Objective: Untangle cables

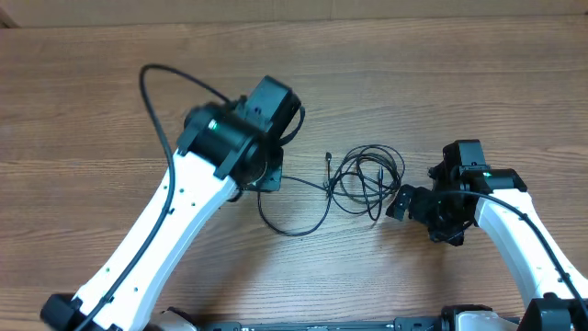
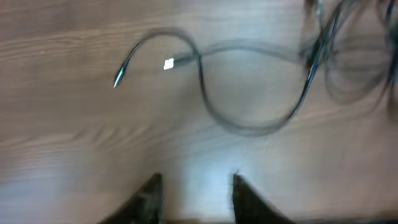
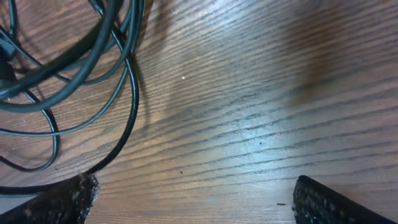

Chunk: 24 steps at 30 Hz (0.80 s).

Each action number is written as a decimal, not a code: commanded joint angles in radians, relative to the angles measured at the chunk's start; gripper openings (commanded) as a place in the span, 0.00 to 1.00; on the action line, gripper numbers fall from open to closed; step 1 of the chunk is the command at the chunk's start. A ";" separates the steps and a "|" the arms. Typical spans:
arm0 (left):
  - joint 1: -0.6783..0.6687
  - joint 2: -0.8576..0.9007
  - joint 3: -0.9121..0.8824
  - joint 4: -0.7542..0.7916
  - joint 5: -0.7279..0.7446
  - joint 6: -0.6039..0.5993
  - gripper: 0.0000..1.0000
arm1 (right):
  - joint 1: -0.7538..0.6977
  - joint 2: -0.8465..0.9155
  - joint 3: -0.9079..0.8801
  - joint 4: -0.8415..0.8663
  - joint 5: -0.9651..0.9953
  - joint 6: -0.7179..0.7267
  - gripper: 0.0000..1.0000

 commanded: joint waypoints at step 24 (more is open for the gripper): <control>-0.152 0.328 -0.397 1.036 0.719 -0.056 0.43 | -0.163 -0.125 0.088 -0.030 0.083 0.051 1.00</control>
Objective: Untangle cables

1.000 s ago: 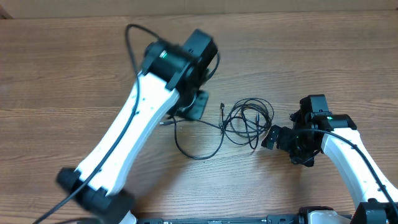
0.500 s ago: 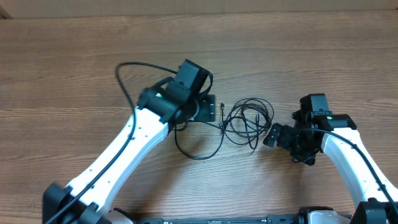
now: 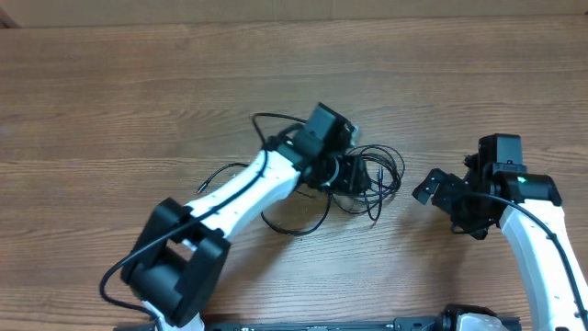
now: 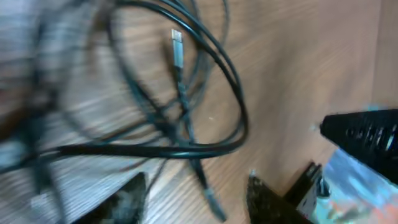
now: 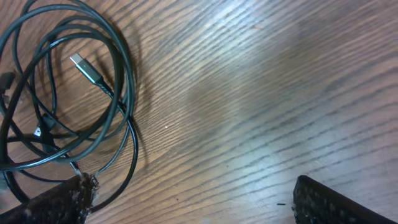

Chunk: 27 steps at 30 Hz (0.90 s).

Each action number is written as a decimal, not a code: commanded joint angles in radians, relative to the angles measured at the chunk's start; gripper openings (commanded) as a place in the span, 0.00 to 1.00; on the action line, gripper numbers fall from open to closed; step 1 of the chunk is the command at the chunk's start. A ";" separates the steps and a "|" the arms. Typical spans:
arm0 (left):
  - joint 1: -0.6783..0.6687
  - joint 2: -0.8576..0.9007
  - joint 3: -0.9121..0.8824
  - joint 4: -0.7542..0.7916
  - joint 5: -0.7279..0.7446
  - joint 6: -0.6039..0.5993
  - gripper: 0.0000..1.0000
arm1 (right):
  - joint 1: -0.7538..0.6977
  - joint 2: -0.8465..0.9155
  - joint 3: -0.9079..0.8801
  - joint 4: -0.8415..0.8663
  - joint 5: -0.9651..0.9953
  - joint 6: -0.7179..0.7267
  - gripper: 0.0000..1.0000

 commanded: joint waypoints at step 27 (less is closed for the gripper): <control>-0.096 -0.261 0.766 -0.647 -0.270 0.374 0.04 | -0.008 -0.016 0.029 0.121 -0.211 -0.032 1.00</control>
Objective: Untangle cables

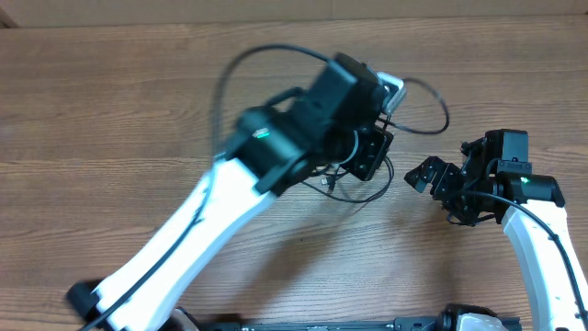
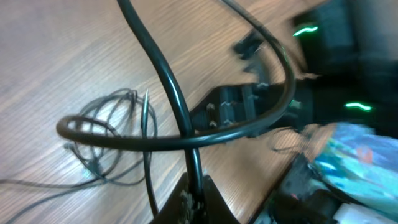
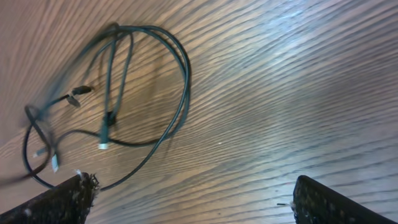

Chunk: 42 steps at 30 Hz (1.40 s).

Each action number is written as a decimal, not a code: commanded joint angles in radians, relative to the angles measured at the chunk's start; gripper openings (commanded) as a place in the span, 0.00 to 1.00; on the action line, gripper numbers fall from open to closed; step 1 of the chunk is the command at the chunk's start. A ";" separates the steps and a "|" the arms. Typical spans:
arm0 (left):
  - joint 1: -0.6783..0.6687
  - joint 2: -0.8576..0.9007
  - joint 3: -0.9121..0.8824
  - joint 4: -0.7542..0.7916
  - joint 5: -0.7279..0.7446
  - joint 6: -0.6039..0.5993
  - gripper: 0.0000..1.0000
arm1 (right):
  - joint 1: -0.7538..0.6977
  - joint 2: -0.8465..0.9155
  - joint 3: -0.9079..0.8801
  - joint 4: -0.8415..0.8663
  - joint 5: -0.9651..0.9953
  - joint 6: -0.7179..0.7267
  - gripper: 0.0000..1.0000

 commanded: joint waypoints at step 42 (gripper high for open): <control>0.515 -0.150 0.261 -0.209 -0.958 -0.111 0.04 | 0.002 -0.014 0.026 -0.065 0.090 -0.035 1.00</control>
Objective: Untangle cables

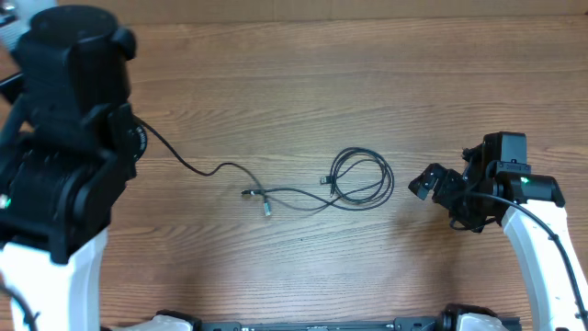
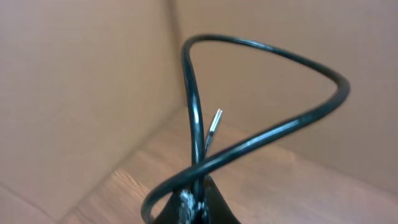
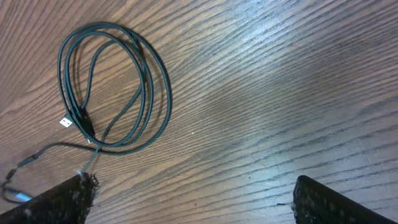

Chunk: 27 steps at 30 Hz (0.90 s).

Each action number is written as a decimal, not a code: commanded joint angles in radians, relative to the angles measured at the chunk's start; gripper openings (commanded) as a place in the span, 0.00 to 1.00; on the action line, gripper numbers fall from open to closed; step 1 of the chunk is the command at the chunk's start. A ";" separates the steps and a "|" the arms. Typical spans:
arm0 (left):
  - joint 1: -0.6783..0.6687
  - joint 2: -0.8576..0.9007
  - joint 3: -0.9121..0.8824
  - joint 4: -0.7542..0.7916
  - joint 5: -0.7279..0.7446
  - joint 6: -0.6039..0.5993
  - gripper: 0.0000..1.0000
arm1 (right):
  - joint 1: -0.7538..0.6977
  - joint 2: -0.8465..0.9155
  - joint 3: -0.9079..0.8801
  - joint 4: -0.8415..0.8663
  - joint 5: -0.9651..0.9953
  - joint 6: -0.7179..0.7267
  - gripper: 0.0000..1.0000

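Observation:
A black cable [image 2: 198,109] is bent in a loop in front of my left gripper [image 2: 196,202], which is shut on it, with a metal plug tip [image 2: 213,124] sticking up. In the overhead view the left arm [image 1: 69,138] fills the far left, high off the table, and hides its gripper. From it a thin cable [image 1: 197,170] trails right to loose plug ends [image 1: 262,198] and on to a small coil [image 1: 361,179] at mid-table. My right gripper [image 1: 436,188] stands open just right of the coil [image 3: 112,87], with nothing between its fingers [image 3: 62,202].
The wooden table [image 1: 303,74] carries only the cables. A brown cardboard wall [image 2: 81,81] stands behind the table's far left corner, close to the left gripper.
My left gripper, shut on the cable, has gone from above the tangle at mid-table to the far left and higher. One cable now lies drawn out leftward. The coil lies smaller and flat.
My left gripper was open over the table left of the tangle, then open right at the tangle. Then it was shut on a cable and lifted beside the right arm. Now it holds that cable at the far left. The right gripper stayed open beside the coil.

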 commanded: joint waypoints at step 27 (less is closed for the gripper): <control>0.003 0.328 -0.028 -0.429 0.971 0.201 0.04 | 0.002 -0.014 0.026 -0.009 0.007 -0.009 1.00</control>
